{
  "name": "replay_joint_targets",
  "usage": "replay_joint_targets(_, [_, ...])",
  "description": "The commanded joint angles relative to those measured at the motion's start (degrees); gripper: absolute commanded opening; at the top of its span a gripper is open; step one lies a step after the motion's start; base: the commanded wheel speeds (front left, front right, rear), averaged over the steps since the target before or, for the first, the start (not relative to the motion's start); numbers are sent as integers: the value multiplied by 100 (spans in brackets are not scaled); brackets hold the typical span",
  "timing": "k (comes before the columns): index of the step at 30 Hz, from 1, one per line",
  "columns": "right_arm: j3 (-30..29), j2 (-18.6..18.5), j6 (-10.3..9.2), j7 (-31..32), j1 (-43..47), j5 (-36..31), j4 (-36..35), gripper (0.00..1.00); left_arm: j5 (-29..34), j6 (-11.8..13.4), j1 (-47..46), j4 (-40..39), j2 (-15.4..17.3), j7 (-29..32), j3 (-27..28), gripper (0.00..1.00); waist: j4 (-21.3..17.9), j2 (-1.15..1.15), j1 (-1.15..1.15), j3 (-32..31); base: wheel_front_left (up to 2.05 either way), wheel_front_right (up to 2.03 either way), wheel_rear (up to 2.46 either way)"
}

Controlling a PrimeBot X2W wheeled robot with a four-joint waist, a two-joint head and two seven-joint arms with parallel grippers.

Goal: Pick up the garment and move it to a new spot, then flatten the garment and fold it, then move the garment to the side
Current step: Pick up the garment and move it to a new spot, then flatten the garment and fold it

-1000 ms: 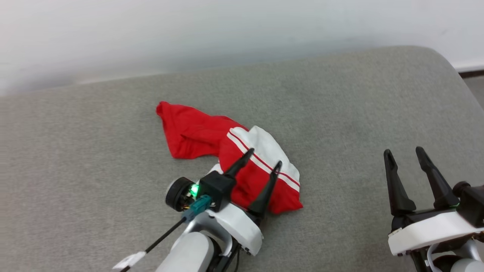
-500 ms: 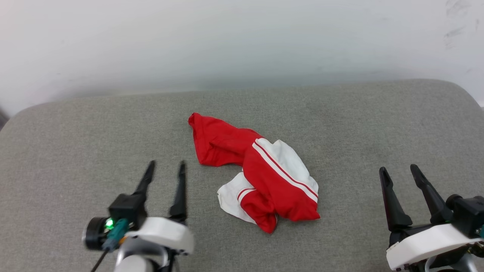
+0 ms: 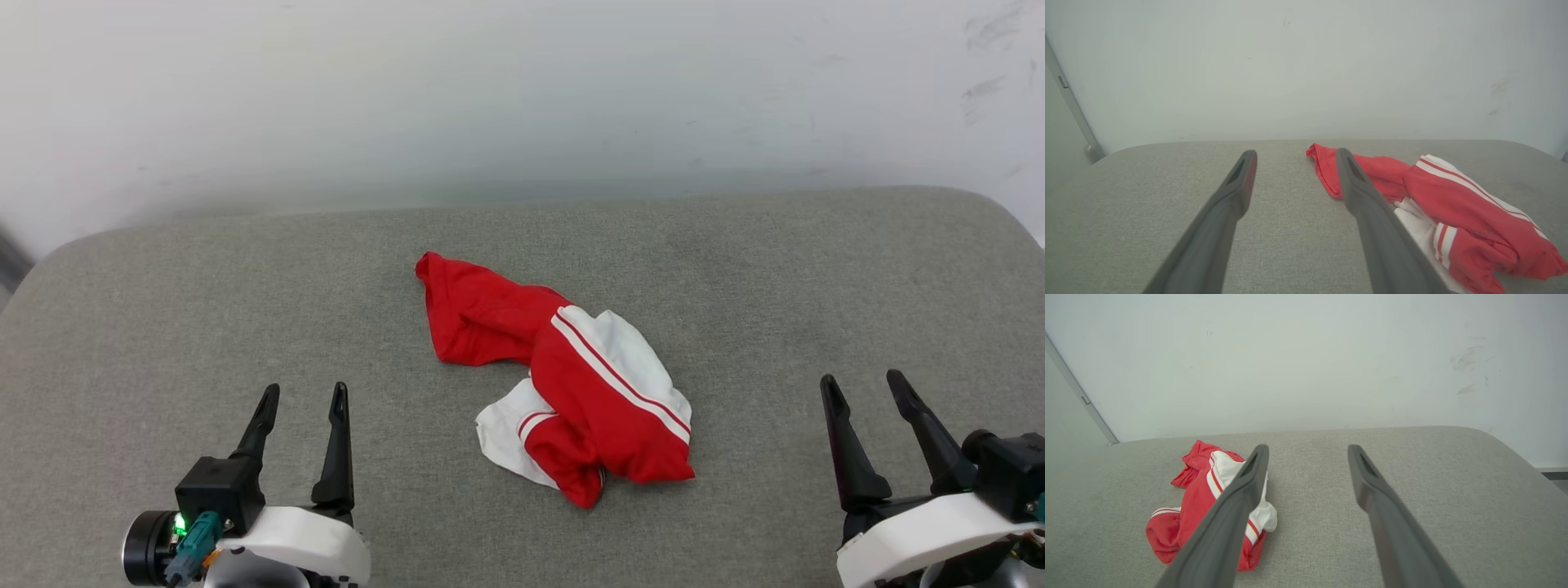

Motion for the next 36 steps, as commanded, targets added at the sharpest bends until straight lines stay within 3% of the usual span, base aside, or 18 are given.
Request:
replay_joint_targets(1, [-9, -15, -2, 10, 74, 0, -15, 100, -26, 7, 46, -35, -15, -1, 4, 100, -7, 0, 0, -4, 0, 0, 0])
replay_joint_targets(12, [-108, -191, -2, 384, -170, 607, 291, 100, -27, 81, -37, -165, -97, -5, -104, 100, 56, 0, 0, 77, 0, 0, 0])
replay_joint_targets(19, [31, -943, -1, 1624, -925, 1393, 1221, 100, 8, 96, -255, -275, -167, -67, -144, 100, 303, 0, 0, 330, 0, 0, 0])
replay_joint_targets(28, [1040, -1777, -1, 3199, -2135, 2165, 2080, 100, 58, 42, -567, -205, -301, -193, -271, 100, 719, 0, 0, 737, 0, 0, 0])
replay_joint_targets(29, [1442, -1887, -2, 3412, -2471, 2314, 2320, 100, 67, 23, -660, -172, -359, -226, -305, 100, 831, 0, 0, 876, 0, 0, 0])
replay_joint_targets(36, [2260, -2034, -2, 3422, -3104, 2621, 2924, 100, 79, -42, -877, -2, -463, -273, -405, 100, 1025, 0, 0, 1214, 0, 0, 0])
